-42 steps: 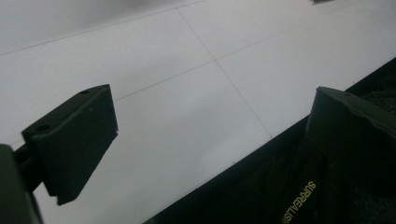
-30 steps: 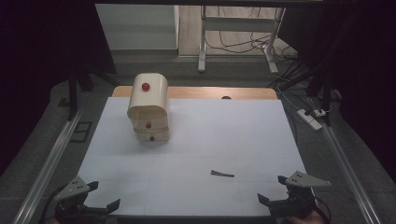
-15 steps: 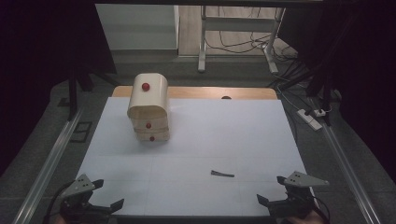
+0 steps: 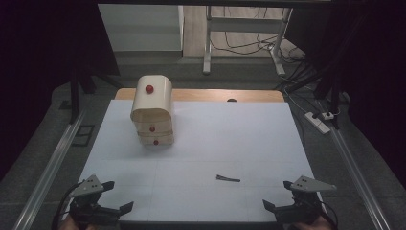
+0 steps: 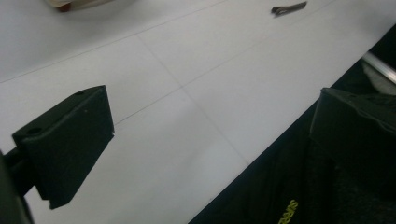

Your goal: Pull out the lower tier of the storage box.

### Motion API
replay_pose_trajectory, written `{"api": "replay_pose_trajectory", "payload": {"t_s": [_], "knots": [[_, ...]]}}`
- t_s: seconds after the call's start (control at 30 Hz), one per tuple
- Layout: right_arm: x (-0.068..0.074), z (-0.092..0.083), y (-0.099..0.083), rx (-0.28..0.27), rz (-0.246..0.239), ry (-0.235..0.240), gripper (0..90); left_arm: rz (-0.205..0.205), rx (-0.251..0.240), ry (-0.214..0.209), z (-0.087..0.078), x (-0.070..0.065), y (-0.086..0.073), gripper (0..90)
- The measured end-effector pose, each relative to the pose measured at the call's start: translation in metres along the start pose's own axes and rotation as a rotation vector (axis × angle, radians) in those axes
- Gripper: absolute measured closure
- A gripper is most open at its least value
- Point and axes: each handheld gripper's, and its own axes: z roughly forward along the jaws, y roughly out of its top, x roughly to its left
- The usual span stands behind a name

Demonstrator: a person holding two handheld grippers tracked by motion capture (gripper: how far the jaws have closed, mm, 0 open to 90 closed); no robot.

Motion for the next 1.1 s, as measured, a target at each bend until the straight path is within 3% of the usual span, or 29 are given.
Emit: {"api": "replay_pose_trajectory", "payload": {"t_s": [0.2, 0.6, 1.1], "knots": [[0.000, 0.000, 0.000, 0.001, -0.004, 0.000, 0.0, -0.006, 0.000, -0.002, 0.005, -0.001, 0.003, 0.0], [0.001, 0.000, 0.000, 0.005, -0.011, 0.001, 0.0, -0.012, -0.017, 0.054, 0.017, -0.001, 0.008, 0.0], [0.002, 0.001, 0.000, 0.011, -0.026, 0.004, 0.0, 0.000, -0.006, 0.018, 0.038, 0.003, 0.018, 0.7]]}}
